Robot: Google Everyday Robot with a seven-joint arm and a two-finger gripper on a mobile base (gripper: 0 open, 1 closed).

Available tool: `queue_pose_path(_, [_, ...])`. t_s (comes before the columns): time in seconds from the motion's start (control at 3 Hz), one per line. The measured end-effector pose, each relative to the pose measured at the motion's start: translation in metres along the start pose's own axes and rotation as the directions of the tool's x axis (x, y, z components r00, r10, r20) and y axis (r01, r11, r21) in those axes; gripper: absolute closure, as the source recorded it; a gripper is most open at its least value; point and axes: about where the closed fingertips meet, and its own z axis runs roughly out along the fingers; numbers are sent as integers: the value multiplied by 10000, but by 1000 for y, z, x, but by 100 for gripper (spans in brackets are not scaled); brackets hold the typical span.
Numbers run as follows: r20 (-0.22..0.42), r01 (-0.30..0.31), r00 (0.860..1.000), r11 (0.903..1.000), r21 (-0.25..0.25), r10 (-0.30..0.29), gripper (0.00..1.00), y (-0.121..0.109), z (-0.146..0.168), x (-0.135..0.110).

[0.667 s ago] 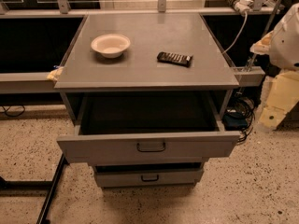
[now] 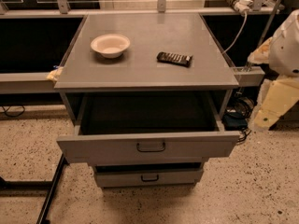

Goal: Close top drawer

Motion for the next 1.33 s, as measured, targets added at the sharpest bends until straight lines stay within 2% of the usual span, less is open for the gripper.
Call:
queue_pose_path(0.33, [376, 34, 9993, 10000, 57, -36, 39, 11, 35, 1])
queue_pose_path(0.67, [799, 50, 9968, 9997, -255, -29, 62, 26, 106, 4])
queue_pose_path(1.0, [1462, -173, 9888, 9966, -806, 290, 87, 43, 186, 9])
queue_pose_path(1.33, [1781, -412, 9817, 9884, -1460, 672, 100, 61, 246, 11])
